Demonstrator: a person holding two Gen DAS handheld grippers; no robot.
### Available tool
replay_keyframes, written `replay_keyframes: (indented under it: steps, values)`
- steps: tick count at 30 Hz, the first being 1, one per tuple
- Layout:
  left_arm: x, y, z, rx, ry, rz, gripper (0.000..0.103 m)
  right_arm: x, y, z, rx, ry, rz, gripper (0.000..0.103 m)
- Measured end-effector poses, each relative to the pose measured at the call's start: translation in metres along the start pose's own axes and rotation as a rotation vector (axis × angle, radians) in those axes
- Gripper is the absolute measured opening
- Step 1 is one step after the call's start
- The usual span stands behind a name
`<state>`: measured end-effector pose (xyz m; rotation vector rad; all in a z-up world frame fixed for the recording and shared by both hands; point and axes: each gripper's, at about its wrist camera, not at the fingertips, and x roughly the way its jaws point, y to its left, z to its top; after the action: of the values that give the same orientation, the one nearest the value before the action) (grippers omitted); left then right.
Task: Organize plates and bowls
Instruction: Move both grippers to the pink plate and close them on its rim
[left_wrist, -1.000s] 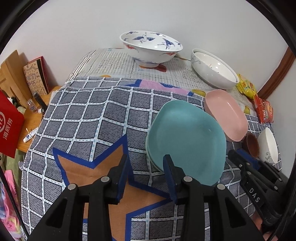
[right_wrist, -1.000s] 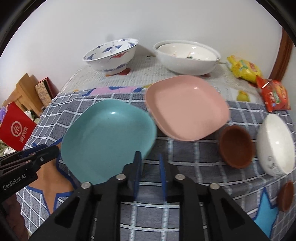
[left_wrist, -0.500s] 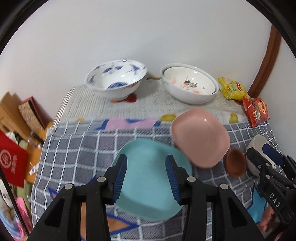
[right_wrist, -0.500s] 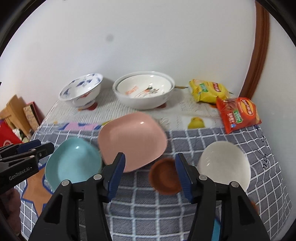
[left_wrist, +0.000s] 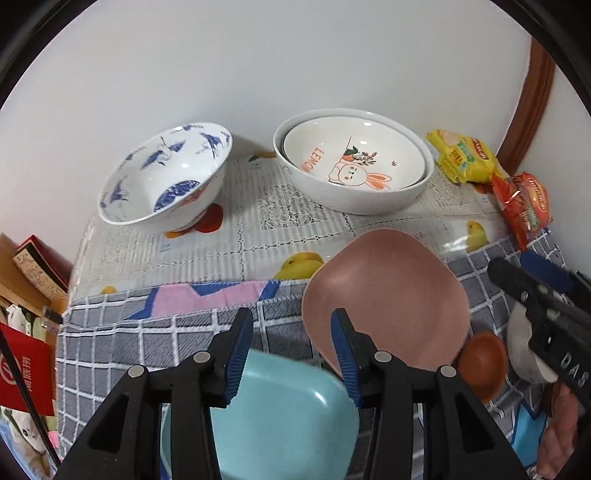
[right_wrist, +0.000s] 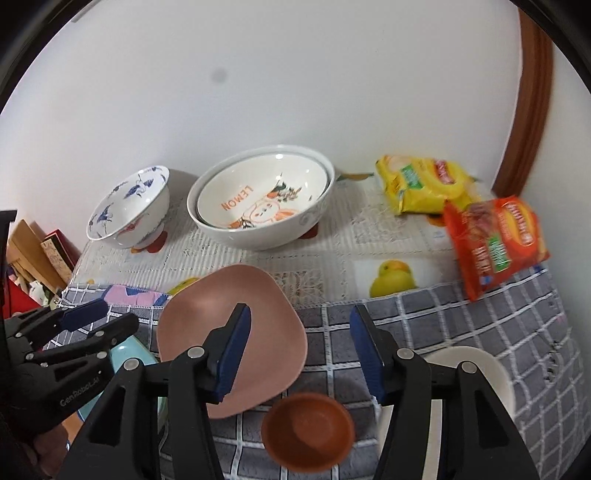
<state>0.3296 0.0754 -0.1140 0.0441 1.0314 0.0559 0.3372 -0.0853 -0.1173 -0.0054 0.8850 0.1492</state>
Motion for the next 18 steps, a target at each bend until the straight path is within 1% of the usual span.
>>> replay_keyframes:
  steps: [3,6,11,14,18]
  values:
    - [0.016,0.001,0.004,-0.007,0.013,-0.011,0.044,0.015,-0.001,-0.005,-0.003,0.014,0.015,0.056]
    - [0.032,0.002,0.005,-0.010,0.040,-0.021,0.049,0.029,-0.002,-0.011,-0.003,0.046,0.016,0.056]
    - [0.047,0.003,0.002,-0.020,0.052,-0.029,0.049,0.035,-0.001,-0.017,-0.017,0.058,0.001,0.056]
    - [0.060,0.002,0.000,-0.018,0.082,-0.020,0.049,0.041,-0.001,-0.020,0.006,0.068,0.009,0.056]
    - [0.065,0.003,-0.002,-0.022,0.086,-0.053,0.049,0.051,-0.002,-0.025,0.016,0.085,-0.014,0.054]
